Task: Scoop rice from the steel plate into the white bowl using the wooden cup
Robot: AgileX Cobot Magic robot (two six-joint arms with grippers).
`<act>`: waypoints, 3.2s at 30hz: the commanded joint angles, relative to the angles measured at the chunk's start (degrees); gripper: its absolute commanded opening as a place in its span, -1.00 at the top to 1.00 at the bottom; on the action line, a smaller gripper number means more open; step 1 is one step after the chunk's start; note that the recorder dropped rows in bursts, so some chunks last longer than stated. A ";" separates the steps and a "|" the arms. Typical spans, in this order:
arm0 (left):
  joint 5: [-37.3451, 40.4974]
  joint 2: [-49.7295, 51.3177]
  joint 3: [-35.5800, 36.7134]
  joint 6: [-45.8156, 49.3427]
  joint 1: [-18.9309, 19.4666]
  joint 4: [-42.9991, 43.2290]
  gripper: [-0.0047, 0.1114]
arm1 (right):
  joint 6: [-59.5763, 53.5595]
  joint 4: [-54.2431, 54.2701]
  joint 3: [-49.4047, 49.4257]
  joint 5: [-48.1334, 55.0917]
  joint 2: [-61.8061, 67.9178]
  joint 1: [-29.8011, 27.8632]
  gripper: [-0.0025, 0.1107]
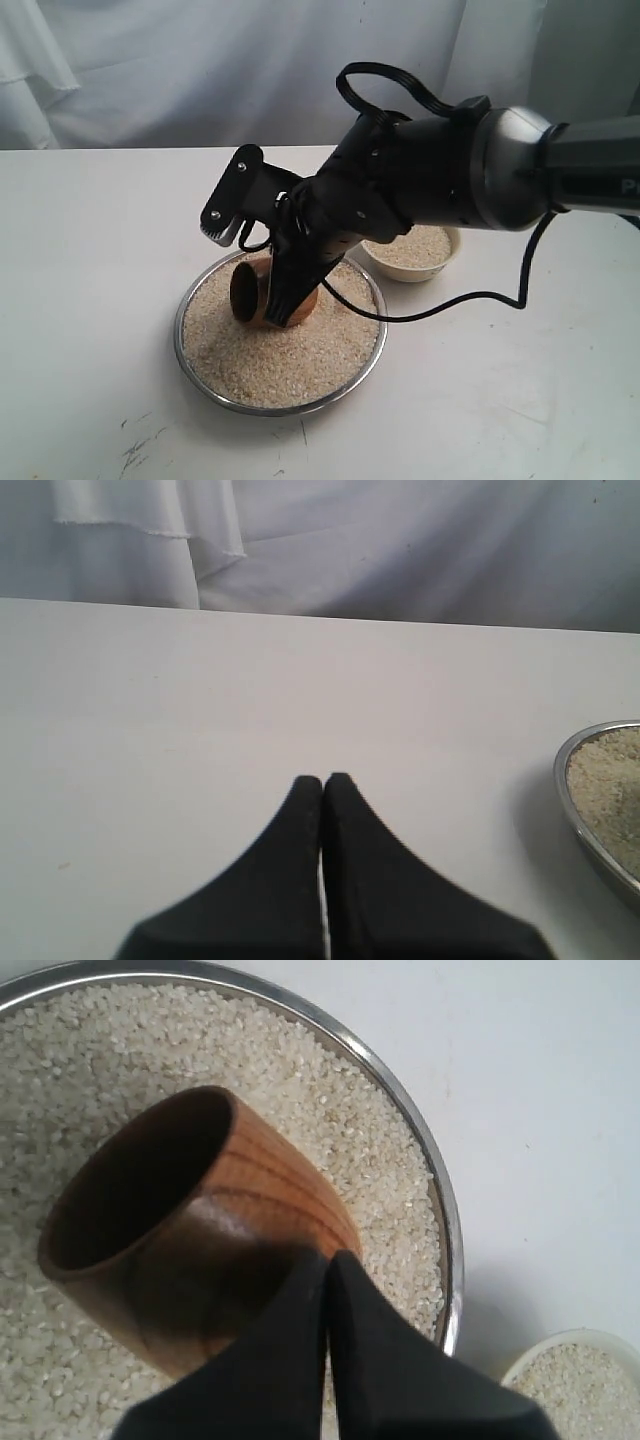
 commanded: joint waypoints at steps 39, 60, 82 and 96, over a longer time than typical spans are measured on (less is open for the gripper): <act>-0.76 -0.24 0.28 -0.01 -0.15 0.06 0.92 | -40.04 27.35 -2.29 14.67 -3.17 -8.01 0.23; -0.76 -0.24 0.28 -0.01 -0.15 0.06 0.92 | -47.96 38.77 -2.05 6.12 -2.16 -10.89 -0.15; -0.76 -0.24 0.28 -0.01 -0.15 0.06 0.92 | -82.95 65.32 -2.16 8.29 3.12 -14.27 -0.36; -0.76 -0.24 0.28 -0.01 -0.15 0.06 0.92 | -84.26 69.47 -6.21 10.63 8.31 -14.27 -0.36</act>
